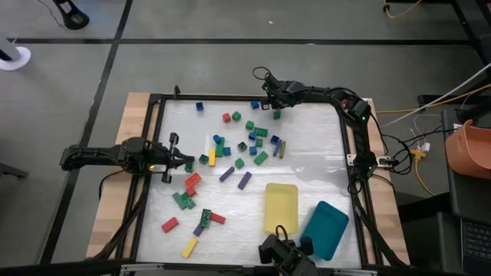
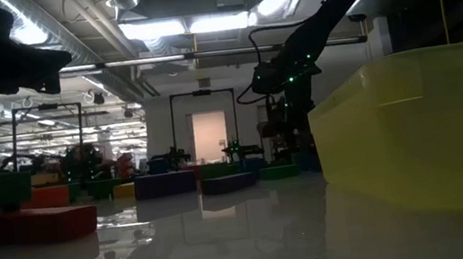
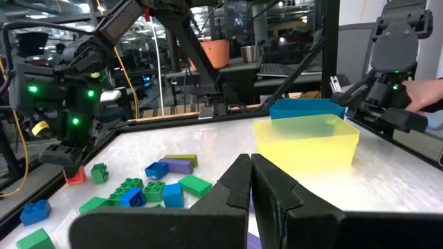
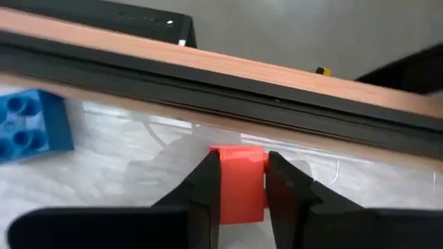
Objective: Sort blocks by size
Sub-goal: Put the small orange game piece into the blue bin, then put the small blue game piece into the blue bin
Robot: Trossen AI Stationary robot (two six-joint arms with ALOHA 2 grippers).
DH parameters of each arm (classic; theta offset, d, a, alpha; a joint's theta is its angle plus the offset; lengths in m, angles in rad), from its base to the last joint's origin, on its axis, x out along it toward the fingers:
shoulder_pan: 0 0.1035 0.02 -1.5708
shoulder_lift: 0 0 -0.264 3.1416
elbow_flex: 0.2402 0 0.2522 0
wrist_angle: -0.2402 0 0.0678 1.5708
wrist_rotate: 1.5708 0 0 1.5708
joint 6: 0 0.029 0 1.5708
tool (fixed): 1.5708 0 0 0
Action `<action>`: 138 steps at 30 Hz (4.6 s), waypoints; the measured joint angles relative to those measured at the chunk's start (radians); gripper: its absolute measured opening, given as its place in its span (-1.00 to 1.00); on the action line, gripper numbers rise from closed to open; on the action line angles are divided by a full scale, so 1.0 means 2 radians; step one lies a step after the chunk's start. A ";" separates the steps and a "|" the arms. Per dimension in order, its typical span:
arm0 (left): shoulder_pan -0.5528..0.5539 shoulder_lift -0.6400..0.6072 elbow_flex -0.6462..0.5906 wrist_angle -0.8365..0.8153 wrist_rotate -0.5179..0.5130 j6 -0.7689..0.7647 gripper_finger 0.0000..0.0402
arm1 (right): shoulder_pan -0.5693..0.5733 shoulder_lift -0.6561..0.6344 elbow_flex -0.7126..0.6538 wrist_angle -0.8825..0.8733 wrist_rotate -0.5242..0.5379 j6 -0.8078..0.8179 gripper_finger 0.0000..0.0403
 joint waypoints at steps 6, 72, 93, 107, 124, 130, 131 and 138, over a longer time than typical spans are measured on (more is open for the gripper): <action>0.000 0.000 0.000 0.000 0.000 0.000 -1.00 | 0.000 -0.001 0.020 -0.030 -0.029 -0.064 -0.59; 0.000 0.000 0.000 0.000 0.001 -0.048 -1.00 | 0.629 -0.341 -0.155 -0.304 -0.225 0.226 -0.54; 0.000 0.000 0.000 0.048 -0.007 -0.114 -1.00 | 0.642 -0.337 -0.196 -0.263 -0.221 0.201 -0.46; 0.000 0.027 0.000 0.079 -0.051 -0.164 -1.00 | 0.643 -0.273 -0.196 -0.261 -0.227 0.201 -0.18; 0.000 0.242 0.085 0.202 -0.074 -0.003 -1.00 | 0.642 -0.312 -0.196 -0.268 -0.237 0.198 0.08; 0.006 0.346 0.157 0.202 -0.073 0.094 -1.00 | 0.642 -0.368 -0.196 -0.268 -0.150 0.198 0.08; 0.010 0.362 0.168 0.202 -0.073 0.097 -1.00 | 0.642 -0.376 -0.196 -0.268 -0.138 0.198 0.08; 0.062 0.461 0.228 0.191 -0.076 0.071 -0.81 | 0.642 -0.410 -0.196 -0.268 -0.098 0.197 0.08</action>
